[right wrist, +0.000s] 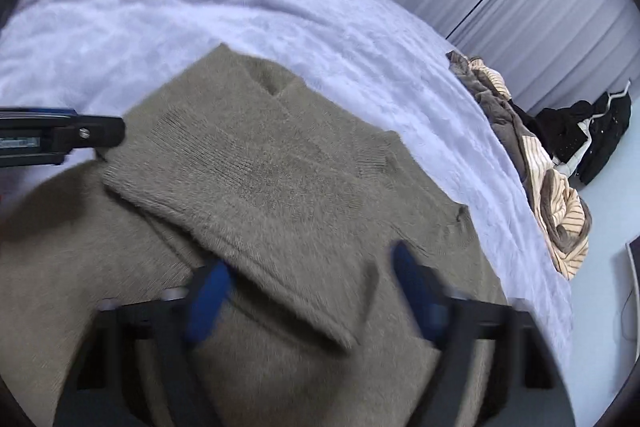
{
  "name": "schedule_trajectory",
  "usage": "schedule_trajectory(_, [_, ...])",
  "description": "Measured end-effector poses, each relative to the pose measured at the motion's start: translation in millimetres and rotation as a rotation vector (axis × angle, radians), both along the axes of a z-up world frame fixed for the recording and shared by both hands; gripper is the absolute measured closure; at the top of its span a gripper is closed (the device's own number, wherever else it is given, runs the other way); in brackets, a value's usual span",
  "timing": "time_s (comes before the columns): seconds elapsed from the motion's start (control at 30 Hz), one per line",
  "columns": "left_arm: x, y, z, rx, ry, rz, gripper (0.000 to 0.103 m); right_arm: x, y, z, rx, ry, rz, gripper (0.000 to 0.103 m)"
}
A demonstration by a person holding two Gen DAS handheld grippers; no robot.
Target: Fold small clothes
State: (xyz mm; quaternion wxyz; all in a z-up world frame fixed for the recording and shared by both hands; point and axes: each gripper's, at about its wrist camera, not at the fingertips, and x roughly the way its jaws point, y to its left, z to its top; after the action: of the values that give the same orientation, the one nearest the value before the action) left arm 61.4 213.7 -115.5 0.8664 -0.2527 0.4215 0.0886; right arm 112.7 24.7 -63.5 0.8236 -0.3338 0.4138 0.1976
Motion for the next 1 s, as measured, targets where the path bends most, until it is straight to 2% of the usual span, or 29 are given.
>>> schedule_trajectory(0.03, [1, -2, -1, 0.013, 0.003, -0.002, 0.021, 6, -7, 5, 0.071, 0.033, -0.035, 0.096])
schedule_trajectory(0.07, [2, -3, -1, 0.021, 0.005, -0.003, 0.021, 12, -23, 15, 0.189, 0.053, -0.092, 0.096])
schedule_trajectory(0.13, [5, -5, -1, 0.033, 0.012, -0.006, 0.021, 24, -76, 33, 0.482, 0.109, -0.270, 0.096])
schedule_trajectory(0.2, [7, -7, -2, 0.039, 0.013, -0.017, 0.016, 31, -139, 32, 0.744, 0.158, -0.463, 0.096])
schedule_trajectory(0.27, [8, -10, -2, 0.058, 0.018, -0.022, 0.015, 35, -207, 11, 0.983, 0.236, -0.699, 0.092])
schedule_trajectory(0.3, [9, -11, -3, 0.065, 0.018, -0.027, 0.013, 36, -230, -2, 1.072, 0.294, -0.771, 0.085])
schedule_trajectory(0.37, [10, -13, -3, 0.075, 0.021, -0.031, 0.013, 31, -268, -30, 1.219, 0.399, -0.880, 0.075])
schedule_trajectory(0.43, [10, -13, -3, 0.079, 0.022, -0.031, 0.013, 16, -296, -44, 1.381, 0.404, -0.931, 0.071])
schedule_trajectory(0.5, [10, -13, -4, 0.080, 0.022, -0.031, 0.013, 10, -307, -42, 1.426, 0.388, -0.942, 0.069])
schedule_trajectory(0.6, [11, -14, -4, 0.077, 0.024, -0.032, 0.013, 5, -312, -37, 1.461, 0.381, -0.969, 0.058])
schedule_trajectory(0.67, [11, -13, -3, 0.072, 0.030, -0.035, 0.013, 3, -306, -33, 1.444, 0.410, -0.966, 0.055])
schedule_trajectory(0.73, [18, -10, 2, 0.062, 0.051, -0.061, 0.013, 1, -285, -28, 1.416, 0.467, -0.897, 0.053])
schedule_trajectory(0.87, [51, 6, 17, 0.017, 0.051, -0.117, 0.013, -5, -200, -31, 1.330, 0.663, -0.670, 0.053])
schedule_trajectory(0.93, [82, 14, 16, -0.070, 0.094, -0.188, 0.013, -7, -146, -39, 1.313, 0.757, -0.577, 0.053])
schedule_trajectory(1.0, [106, 18, 12, -0.108, 0.129, -0.218, 0.013, -7, -97, -48, 1.284, 0.806, -0.533, 0.053])
